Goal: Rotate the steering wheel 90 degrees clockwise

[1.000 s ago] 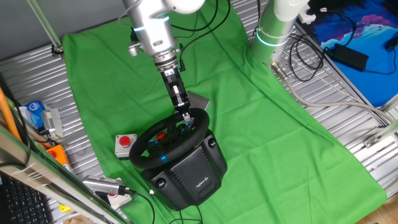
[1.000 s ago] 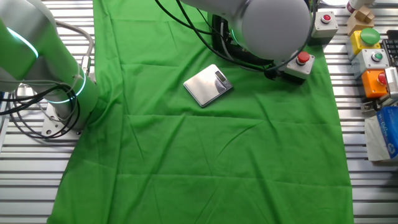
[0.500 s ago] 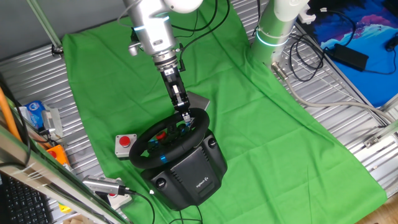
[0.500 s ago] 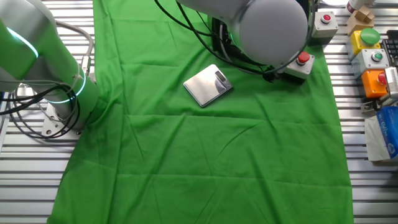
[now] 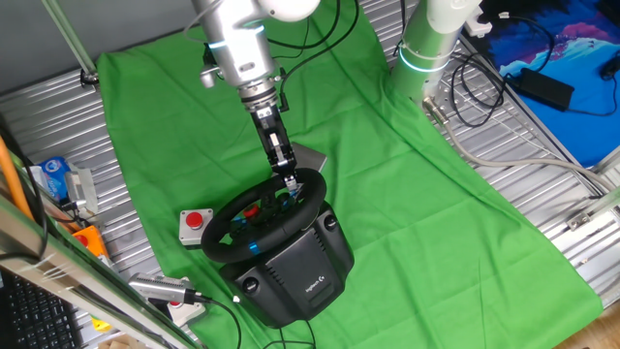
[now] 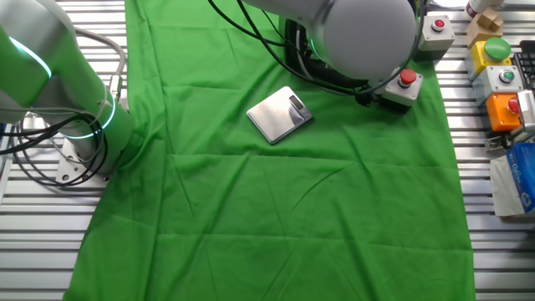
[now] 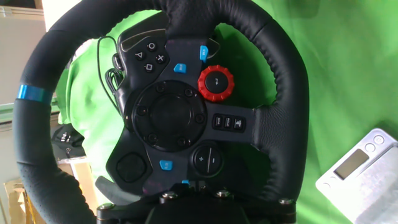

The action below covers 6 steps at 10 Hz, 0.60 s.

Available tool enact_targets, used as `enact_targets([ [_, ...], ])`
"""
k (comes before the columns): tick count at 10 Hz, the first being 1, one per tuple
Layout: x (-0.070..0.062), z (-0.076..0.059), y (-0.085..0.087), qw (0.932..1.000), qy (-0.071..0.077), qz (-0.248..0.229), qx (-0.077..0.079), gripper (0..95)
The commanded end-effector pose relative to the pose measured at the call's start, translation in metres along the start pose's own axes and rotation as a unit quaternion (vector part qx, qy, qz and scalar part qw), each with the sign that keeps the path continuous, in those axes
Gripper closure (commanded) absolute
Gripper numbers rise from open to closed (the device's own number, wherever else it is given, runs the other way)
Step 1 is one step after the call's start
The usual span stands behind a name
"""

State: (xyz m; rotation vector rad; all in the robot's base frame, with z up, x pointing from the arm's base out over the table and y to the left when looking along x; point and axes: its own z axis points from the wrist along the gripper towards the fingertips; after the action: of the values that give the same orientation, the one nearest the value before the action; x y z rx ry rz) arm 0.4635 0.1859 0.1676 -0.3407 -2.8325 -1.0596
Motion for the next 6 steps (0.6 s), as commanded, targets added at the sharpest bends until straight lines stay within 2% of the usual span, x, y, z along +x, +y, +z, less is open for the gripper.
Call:
enact_targets([
  [1, -0.0004, 0.0000, 0.0002, 1.0000, 0.000, -0.003, 0.000, 95.0],
  [6, -0.0001, -0.0001, 0.0003, 1.0000, 0.003, -0.004, 0.001, 95.0],
])
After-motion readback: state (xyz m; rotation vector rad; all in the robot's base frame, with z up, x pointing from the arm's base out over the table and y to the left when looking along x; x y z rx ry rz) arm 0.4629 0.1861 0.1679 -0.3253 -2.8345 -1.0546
